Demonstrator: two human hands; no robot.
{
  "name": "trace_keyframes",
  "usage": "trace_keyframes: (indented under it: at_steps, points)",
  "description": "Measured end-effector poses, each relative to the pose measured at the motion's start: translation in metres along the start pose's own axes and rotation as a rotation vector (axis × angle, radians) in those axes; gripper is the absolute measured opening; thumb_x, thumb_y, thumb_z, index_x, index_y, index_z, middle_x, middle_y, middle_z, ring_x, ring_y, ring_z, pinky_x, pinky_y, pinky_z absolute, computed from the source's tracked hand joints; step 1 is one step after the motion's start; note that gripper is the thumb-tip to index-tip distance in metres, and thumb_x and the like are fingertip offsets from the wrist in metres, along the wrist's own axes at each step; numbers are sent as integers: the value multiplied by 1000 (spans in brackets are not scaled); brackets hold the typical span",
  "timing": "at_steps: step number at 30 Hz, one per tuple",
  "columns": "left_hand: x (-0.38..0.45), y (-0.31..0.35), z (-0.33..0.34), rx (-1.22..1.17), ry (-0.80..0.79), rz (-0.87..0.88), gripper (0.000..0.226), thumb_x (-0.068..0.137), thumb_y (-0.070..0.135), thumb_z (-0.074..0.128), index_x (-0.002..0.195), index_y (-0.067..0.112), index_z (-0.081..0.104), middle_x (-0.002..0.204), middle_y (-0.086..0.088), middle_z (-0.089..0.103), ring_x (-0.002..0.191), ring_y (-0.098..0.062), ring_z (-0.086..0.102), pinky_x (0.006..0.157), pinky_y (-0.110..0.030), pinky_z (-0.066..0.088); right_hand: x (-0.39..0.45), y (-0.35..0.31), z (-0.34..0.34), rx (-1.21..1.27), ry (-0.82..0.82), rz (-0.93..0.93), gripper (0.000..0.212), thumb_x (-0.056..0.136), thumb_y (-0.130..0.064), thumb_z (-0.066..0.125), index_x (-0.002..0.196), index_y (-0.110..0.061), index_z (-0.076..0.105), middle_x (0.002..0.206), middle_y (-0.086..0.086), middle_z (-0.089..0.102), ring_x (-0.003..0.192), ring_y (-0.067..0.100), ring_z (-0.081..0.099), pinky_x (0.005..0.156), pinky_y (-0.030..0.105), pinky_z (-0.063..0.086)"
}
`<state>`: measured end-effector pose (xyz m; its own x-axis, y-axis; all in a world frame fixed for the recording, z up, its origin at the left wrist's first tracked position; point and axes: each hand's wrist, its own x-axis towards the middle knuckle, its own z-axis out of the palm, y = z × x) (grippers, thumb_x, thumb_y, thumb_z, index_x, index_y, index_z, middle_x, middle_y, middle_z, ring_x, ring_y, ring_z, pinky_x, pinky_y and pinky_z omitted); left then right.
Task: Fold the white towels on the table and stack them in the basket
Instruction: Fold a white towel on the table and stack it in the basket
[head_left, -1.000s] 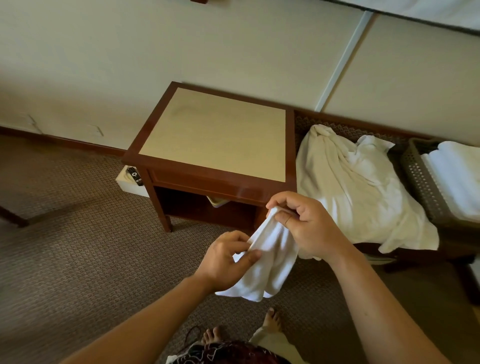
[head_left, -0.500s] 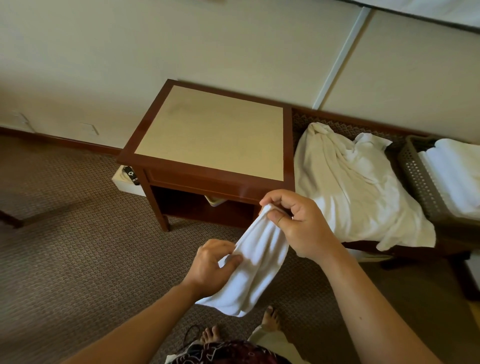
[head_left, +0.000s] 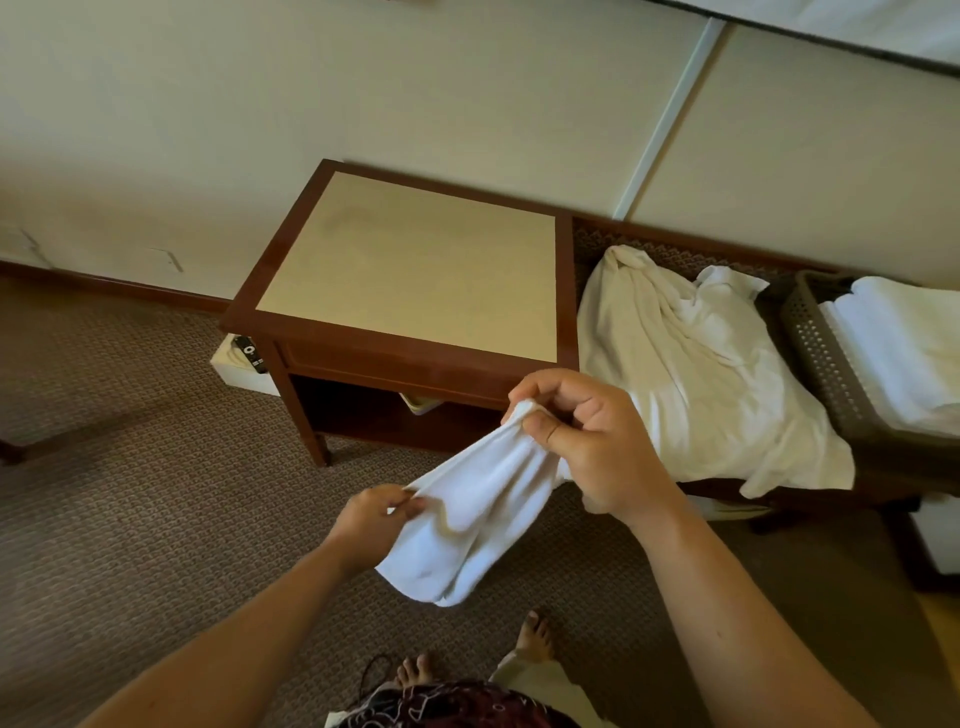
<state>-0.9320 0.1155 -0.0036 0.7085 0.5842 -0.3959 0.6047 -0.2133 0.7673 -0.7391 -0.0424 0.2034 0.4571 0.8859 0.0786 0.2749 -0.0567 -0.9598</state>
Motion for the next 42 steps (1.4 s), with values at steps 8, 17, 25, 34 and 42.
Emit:
trace_keyframes:
  at_steps: [8, 17, 25, 34, 42]
  points:
    - [12, 0, -48, 176, 337, 238, 17, 104, 12, 53, 108, 7, 69, 100, 0, 62, 93, -19, 57, 86, -36, 47, 5, 12, -28, 44, 374, 4, 24, 96, 4, 62, 110, -13, 71, 96, 11, 75, 94, 21, 69, 91, 37, 54]
    - [21, 85, -133, 352, 601, 547, 29, 92, -5, 41, 108, -1, 65, 102, -13, 60, 89, -24, 53, 76, -35, 44, 1, 77, -39, -270, 838, 231, 23, 104, -17, 55, 125, -12, 65, 112, -5, 64, 106, 12, 60, 91, 28, 48]
    - [24, 99, -162, 420, 640, 461, 30, 95, 4, 39, 111, 6, 64, 109, -12, 60, 97, -31, 55, 81, -46, 49, -2, 92, -20, -8, 242, 414, 14, 106, -14, 52, 103, -21, 65, 97, -2, 66, 86, 7, 60, 71, 18, 46]
    - [22, 45, -152, 627, 597, 154, 28, 91, 3, 41, 106, 14, 63, 100, -6, 61, 93, -34, 55, 90, -56, 38, 16, 59, -2, 97, 578, 179, 13, 104, -12, 54, 114, -16, 61, 102, -6, 65, 87, -9, 59, 81, 9, 43]
    - [11, 17, -113, 468, 299, 84, 20, 99, 6, 41, 87, 18, 51, 87, 1, 53, 84, -27, 54, 79, -43, 42, 27, 31, 2, 54, 509, 37, 12, 104, -13, 55, 112, -21, 60, 93, -5, 60, 81, 2, 55, 78, 17, 45]
